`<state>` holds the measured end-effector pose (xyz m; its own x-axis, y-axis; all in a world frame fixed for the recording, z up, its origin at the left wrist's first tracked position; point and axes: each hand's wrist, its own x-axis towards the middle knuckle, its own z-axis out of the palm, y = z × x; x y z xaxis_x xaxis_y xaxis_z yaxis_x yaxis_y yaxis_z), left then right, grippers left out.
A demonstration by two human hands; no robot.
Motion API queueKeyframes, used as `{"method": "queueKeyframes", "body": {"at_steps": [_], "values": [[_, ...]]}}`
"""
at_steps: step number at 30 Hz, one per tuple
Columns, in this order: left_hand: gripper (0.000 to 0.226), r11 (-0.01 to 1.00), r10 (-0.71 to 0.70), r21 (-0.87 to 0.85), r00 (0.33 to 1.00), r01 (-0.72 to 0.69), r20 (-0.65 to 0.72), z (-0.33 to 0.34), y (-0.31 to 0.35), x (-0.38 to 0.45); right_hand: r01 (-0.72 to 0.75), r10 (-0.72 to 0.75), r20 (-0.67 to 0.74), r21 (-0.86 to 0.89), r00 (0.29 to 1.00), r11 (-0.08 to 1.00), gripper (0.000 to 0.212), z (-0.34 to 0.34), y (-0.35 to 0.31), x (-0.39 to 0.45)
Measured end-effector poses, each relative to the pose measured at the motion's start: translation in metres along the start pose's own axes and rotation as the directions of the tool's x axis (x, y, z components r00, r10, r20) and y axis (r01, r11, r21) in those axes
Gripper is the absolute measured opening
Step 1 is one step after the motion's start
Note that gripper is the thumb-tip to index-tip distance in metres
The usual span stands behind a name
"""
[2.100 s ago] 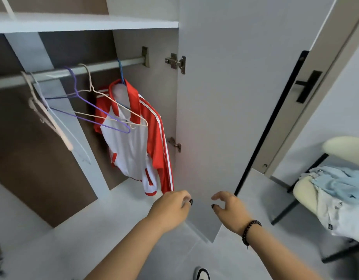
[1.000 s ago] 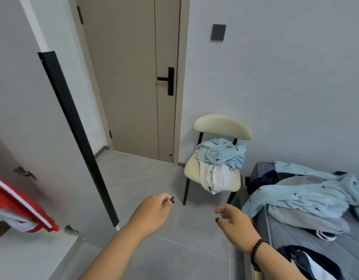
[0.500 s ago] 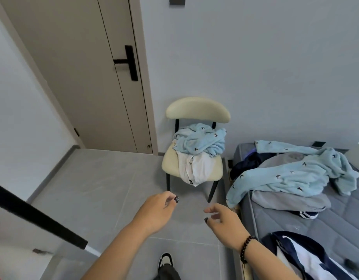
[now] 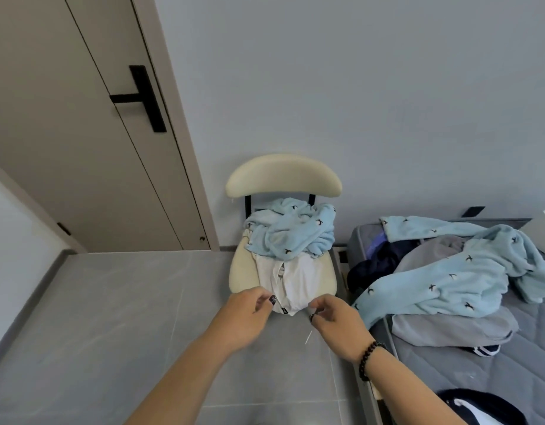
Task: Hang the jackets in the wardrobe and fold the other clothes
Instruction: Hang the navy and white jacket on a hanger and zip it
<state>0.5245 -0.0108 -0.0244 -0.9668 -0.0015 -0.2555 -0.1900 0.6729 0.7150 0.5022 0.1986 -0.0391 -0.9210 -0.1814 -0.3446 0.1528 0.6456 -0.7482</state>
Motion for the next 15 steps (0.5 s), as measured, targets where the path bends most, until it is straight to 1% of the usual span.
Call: {"method": "queueKeyframes", "body": {"at_steps": [4, 7, 11, 15], "values": [[0.024, 1.0, 0.008, 0.014, 0.998, -0.009, 0.069, 0.006, 0.004, 0.032, -0.05, 0.051, -0.023, 0.03, 0.998, 0.998, 0.015, -0.004, 0.003, 0.02], [0.026, 1.0, 0.02, 0.019, 0.99, -0.023, 0.142, 0.023, 0.015, 0.046, -0.076, 0.076, -0.04, 0.009, 0.996, 0.997, 0.018, -0.014, 0.019, 0.024], [0.025, 0.998, 0.032, 0.043, 0.975, -0.043, 0.219, 0.055, 0.033, 0.056, -0.159, 0.161, -0.068, 0.039, 0.985, 0.987, 0.019, -0.034, 0.055, 0.017], [0.022, 0.998, 0.026, 0.046, 0.965, -0.039, 0.259, 0.099, 0.055, 0.054, -0.236, 0.243, -0.075, 0.085, 0.967, 0.968, 0.019, -0.058, 0.101, -0.004]]}}
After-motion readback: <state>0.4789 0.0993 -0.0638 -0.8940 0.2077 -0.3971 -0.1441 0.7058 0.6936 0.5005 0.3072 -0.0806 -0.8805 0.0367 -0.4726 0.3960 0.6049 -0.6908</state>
